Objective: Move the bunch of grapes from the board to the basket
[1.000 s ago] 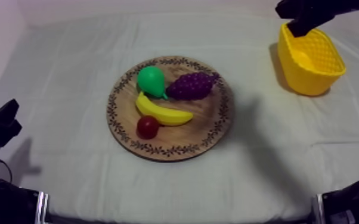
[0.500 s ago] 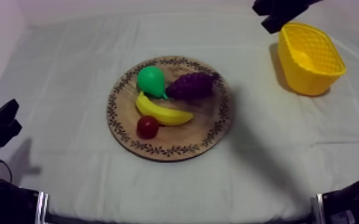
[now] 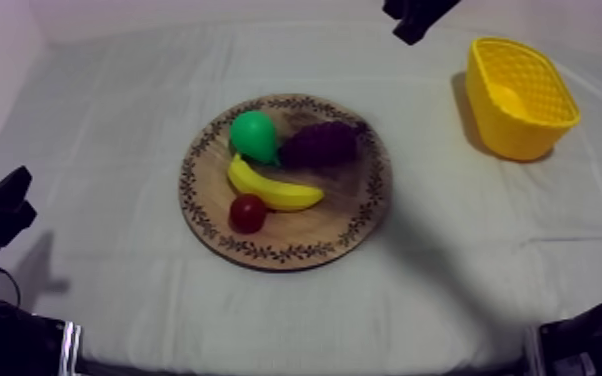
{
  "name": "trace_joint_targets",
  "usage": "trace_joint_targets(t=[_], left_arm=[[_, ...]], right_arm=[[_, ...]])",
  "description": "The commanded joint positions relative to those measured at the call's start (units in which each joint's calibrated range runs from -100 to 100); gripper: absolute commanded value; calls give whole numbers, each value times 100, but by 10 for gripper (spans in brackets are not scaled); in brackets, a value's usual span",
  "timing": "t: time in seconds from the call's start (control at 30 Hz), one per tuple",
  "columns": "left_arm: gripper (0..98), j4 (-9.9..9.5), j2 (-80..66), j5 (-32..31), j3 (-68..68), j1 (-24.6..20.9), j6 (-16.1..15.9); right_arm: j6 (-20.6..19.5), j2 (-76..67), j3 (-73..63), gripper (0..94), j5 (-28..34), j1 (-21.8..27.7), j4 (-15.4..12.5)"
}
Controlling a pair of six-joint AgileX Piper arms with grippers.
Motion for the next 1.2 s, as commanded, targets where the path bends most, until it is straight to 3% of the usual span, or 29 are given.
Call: trace_joint_targets(t=[0.0, 0.23, 0.73, 1.17], left_arm=[[1, -2, 0, -1, -2, 0, 0], [1, -2, 0, -1, -2, 0, 0], [1, -2, 0, -1, -2, 0, 0], [1, -2, 0, -1, -2, 0, 0]], right_arm=[[85, 186, -175, 26, 75, -7, -10], [303, 680, -745, 71, 380, -40, -54], [762, 1443, -1704, 404, 1525, -167, -228], [1217, 2121, -2233, 545, 2201, -235, -327]])
